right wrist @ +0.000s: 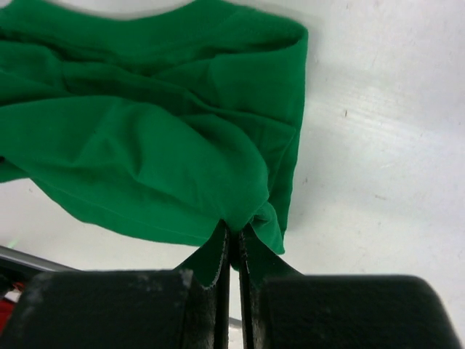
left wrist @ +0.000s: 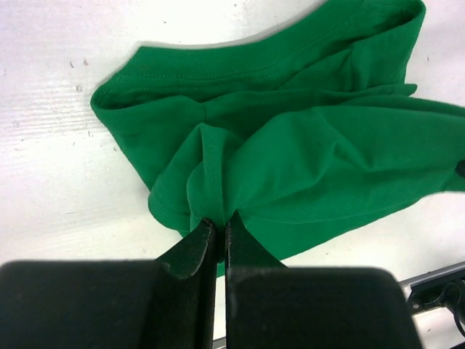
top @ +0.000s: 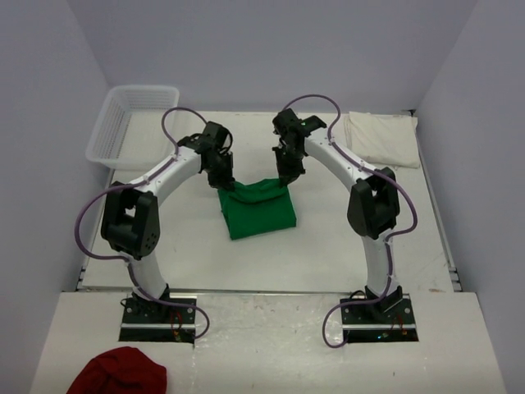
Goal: Fold and stack the t-shirts
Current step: Fold the long partially folded tshirt into a neat square
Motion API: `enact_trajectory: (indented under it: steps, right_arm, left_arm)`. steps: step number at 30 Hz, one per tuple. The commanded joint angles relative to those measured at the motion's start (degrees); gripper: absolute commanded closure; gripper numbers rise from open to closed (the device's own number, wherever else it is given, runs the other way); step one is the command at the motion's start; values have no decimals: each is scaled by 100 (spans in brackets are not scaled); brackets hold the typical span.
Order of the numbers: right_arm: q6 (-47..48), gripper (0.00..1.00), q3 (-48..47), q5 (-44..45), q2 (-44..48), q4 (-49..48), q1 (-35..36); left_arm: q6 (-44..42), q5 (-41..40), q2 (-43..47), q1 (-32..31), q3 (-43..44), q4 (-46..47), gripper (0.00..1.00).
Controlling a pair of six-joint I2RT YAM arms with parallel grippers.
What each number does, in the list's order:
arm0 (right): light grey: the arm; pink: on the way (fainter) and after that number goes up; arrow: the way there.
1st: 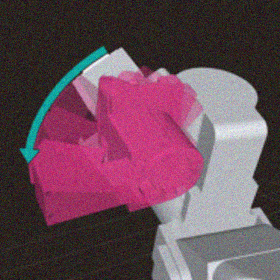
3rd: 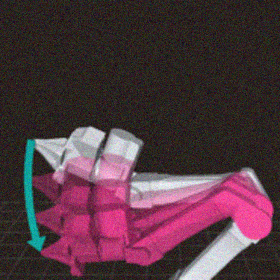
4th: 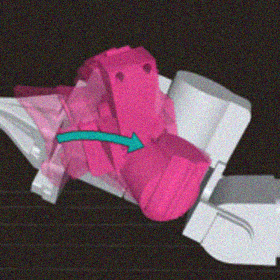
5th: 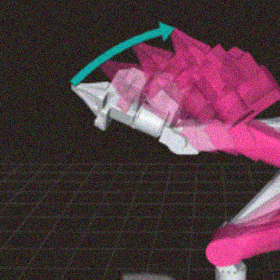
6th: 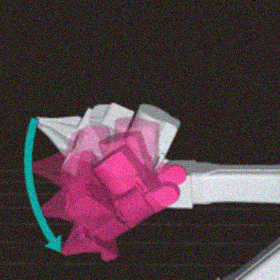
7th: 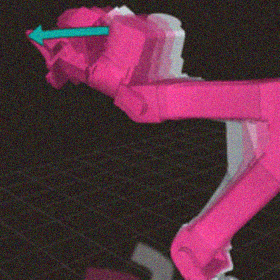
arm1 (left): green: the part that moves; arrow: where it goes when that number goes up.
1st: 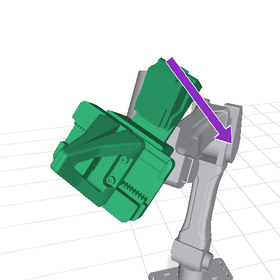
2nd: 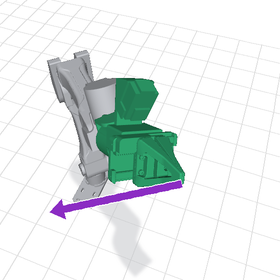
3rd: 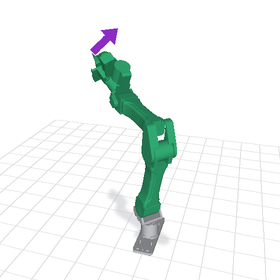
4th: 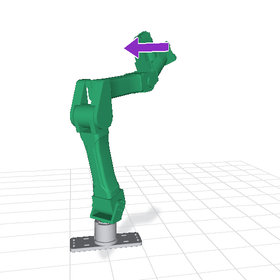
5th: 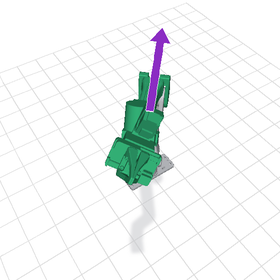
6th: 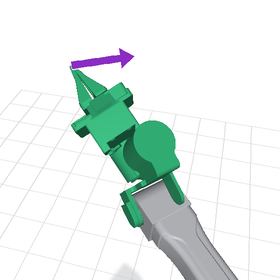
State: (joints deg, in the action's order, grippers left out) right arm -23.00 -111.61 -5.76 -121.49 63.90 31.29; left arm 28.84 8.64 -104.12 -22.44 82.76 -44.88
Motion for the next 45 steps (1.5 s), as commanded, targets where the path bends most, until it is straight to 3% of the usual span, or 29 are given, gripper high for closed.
enact_trajectory:
  steps: [1,8,16,19,25,32,37,45]
  right_arm:
    - [252,100,-537,-153,-181,53,-79]
    - [253,100,-239,-250,282,228,-79]
    - [183,100,1562,-574,1952,255,53]
    - [121,100,2247,-576,2638,342,149]
    - [-37,100,3417,-760,3718,404,413]
    - [-274,100,4340,-962,4519,466,764]
    - [-486,100,5034,-1084,4854,352,1072]
    - [-1056,100,5782,-1191,5302,229,1635]
  left_arm:
    - [-177,-47,146,82,-49,270,100]
    - [-133,-47,655,82,-146,34,100]
    - [367,-12,2015,-226,-787,-529,100]
    - [596,23,2316,-393,-867,-1223,100]
    - [1316,463,3072,-1016,-1507,-1611,100]
    - [2212,998,3889,-1588,-2378,-1638,100]
    - [2231,1614,4136,-1782,-3309,-1532,100]
    - [2434,1483,4435,-1870,-3803,-1251,100]
